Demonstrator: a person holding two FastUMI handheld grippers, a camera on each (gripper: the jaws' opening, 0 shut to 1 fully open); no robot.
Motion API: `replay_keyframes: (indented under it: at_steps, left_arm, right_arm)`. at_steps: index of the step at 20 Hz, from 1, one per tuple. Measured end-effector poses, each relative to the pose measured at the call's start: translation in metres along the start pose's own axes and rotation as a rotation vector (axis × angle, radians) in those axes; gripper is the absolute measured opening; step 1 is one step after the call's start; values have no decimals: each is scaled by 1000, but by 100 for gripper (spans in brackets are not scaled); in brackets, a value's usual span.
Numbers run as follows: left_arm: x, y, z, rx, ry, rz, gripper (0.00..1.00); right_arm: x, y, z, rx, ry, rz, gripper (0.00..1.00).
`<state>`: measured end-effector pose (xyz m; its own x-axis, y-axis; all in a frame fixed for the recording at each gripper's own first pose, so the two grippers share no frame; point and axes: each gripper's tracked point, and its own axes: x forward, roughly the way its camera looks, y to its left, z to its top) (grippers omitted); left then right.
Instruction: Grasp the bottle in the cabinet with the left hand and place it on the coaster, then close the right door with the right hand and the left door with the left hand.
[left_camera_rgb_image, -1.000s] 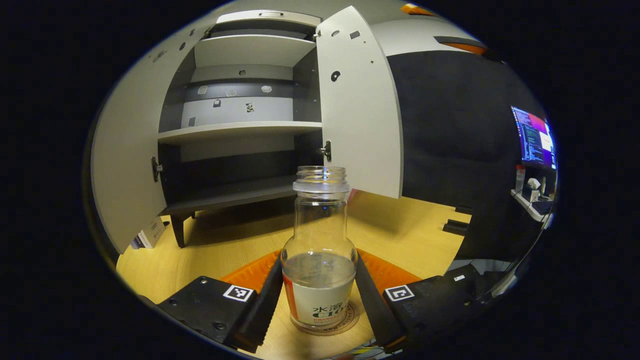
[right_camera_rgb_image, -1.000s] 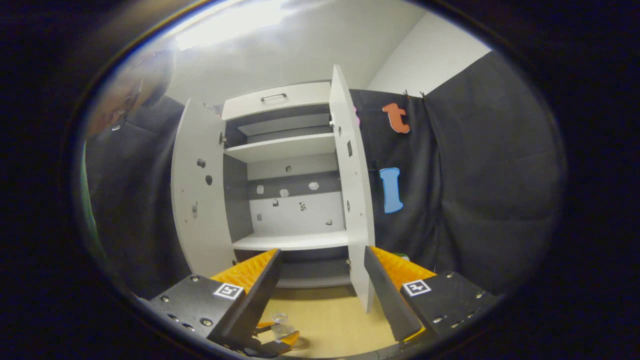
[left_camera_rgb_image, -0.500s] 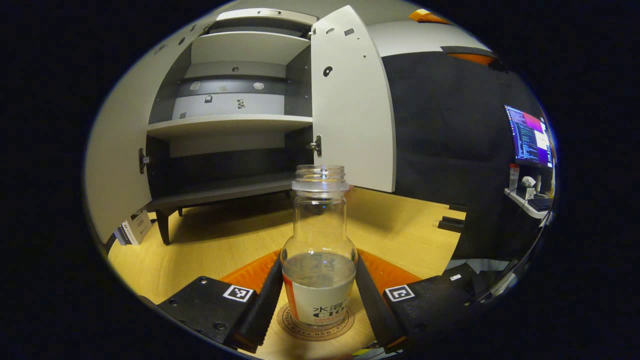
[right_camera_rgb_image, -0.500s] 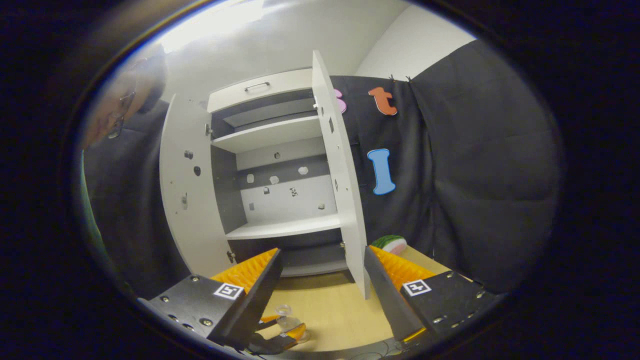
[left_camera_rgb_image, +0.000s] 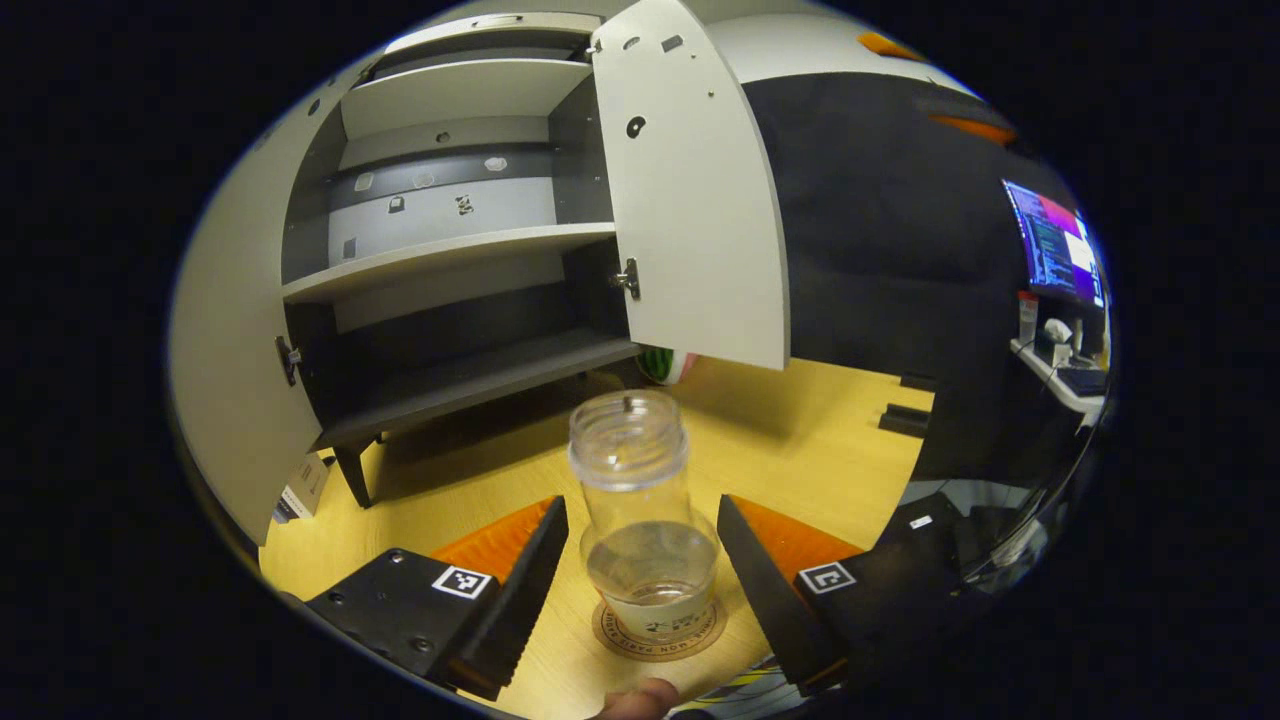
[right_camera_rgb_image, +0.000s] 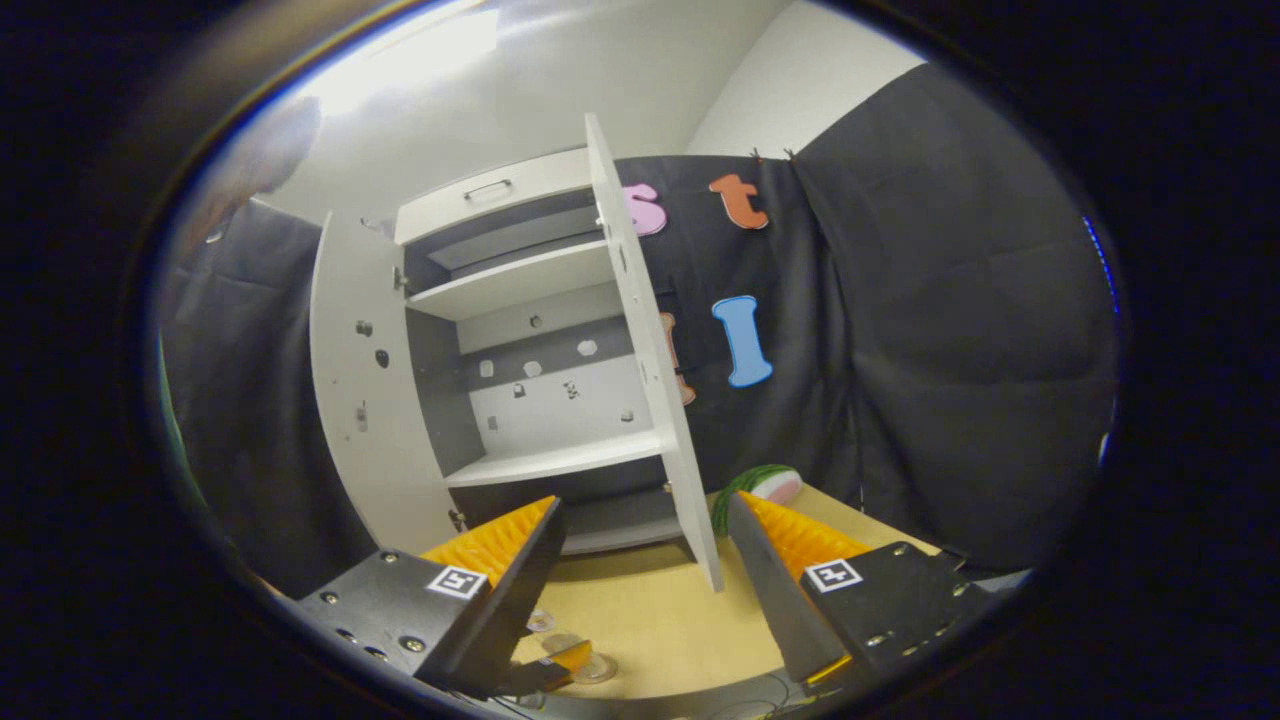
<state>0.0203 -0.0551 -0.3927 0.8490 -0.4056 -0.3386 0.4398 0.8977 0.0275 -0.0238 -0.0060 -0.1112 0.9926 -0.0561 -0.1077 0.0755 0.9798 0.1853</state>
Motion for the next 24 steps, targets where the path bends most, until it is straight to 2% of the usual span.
replay_keyframes:
  at_steps: [1,3,6,8,9,10,12,13,14,16,18,22,24]
  left_arm:
    - [-7,-2,9,-19,13,-12,96]
    - [-20,-3,35,-39,19,-21,96]
    - [-42,5,89,-41,-36,-7,96]
    - [-56,13,128,-36,-69,15,96]
    - [-65,18,143,-37,-70,38,95]
    - [-75,22,164,-45,-87,46,95]
    - [-94,29,210,-57,-136,70,96]
    - [-103,34,226,-59,-157,94,96]
    - [-111,41,243,-51,-177,123,96]
    - [-127,51,265,-36,-194,187,97]
    - [-142,51,279,-57,-206,216,97]
    - [-176,58,286,-105,-232,236,98]
    - [-193,73,287,-114,-252,279,98]
  right_arm:
    - [0,-2,-4,15,28,1,96]
    - [1,-4,-18,64,94,29,99]
    - [16,-29,-10,97,67,-40,99]
    - [29,-38,-12,37,65,-50,99]
    - [39,-42,-8,0,48,-28,100]
    - [50,-44,0,-25,31,-10,96]
    - [75,-55,14,-59,-1,-3,100]
    - [88,-61,27,-66,-27,-10,96]
    - [99,-63,36,-72,-45,-3,100]
    - [124,-64,53,-74,-60,17,100]
    - [151,-69,67,-85,-55,29,100]
    - [199,-99,97,-128,-50,-31,100]
    - [217,-106,111,-111,-44,-39,100]
